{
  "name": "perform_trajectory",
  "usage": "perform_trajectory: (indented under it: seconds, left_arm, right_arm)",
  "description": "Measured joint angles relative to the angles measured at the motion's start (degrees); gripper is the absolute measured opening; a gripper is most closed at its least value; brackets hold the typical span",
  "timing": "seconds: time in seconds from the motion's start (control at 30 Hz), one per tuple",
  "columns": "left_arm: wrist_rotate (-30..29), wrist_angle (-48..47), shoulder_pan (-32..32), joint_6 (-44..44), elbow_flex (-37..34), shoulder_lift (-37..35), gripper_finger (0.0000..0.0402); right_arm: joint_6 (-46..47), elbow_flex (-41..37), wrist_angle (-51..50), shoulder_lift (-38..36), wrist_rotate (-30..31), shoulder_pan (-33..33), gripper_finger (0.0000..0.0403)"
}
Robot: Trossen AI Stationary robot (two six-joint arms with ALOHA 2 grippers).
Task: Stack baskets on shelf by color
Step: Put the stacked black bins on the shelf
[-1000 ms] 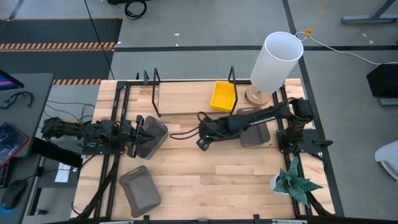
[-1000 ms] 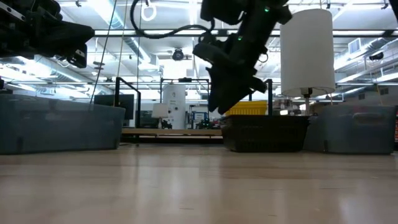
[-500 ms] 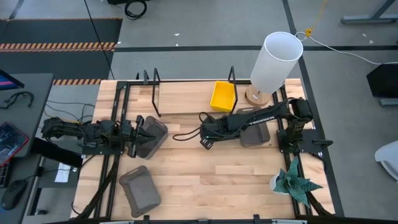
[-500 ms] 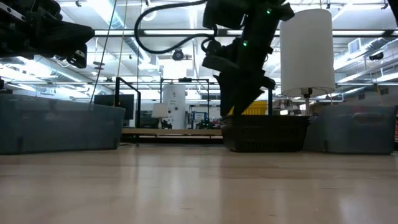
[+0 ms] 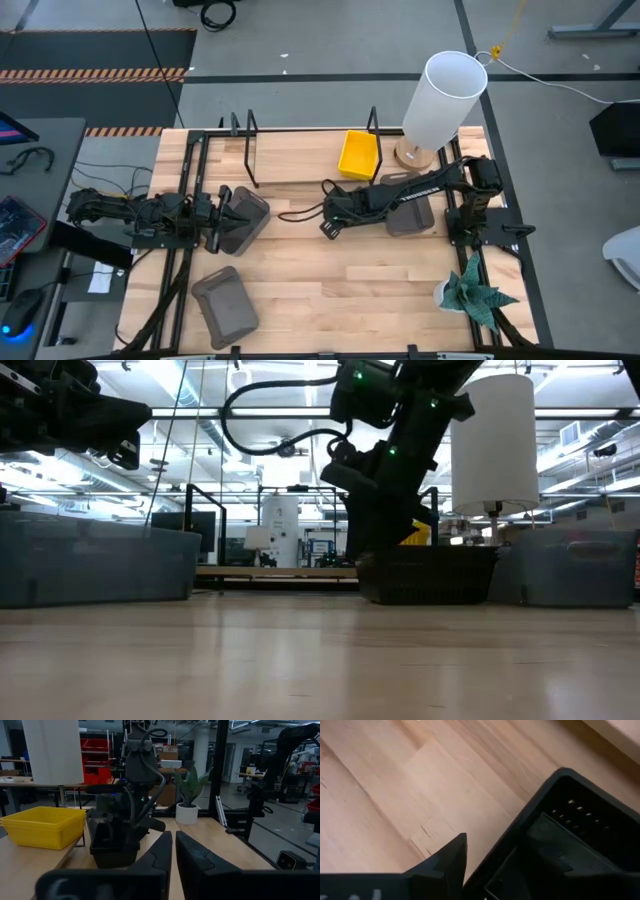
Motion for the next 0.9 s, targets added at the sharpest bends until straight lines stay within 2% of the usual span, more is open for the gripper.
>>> perform_trajectory:
  seconds: [0.2,0.5,0.73,0.9]
  left_arm:
    - [0.0,0.0,0.0,0.0,0.0,0.0,0.0038]
    - [0.0,0.0,0.0,0.0,0.0,0.0,0.003]
    - [0.0,0.0,0.0,0.0,0.0,0.0,0.0031]
    - [0.0,0.0,0.0,0.0,0.0,0.0,0.0036]
  right_arm:
    - [0.9,-1.4,1.0,0.0,-0.3,0.0,0.0129]
    - [3.0,-1.6,4.0,0.0,-5.7,3.7,0.0056]
    - [5.6,-1.6,5.9,0.0,-7.6,8.1,0.0044]
    - [-2.5,-1.6,6.5,0.0,-13.3,10.1,0.0041]
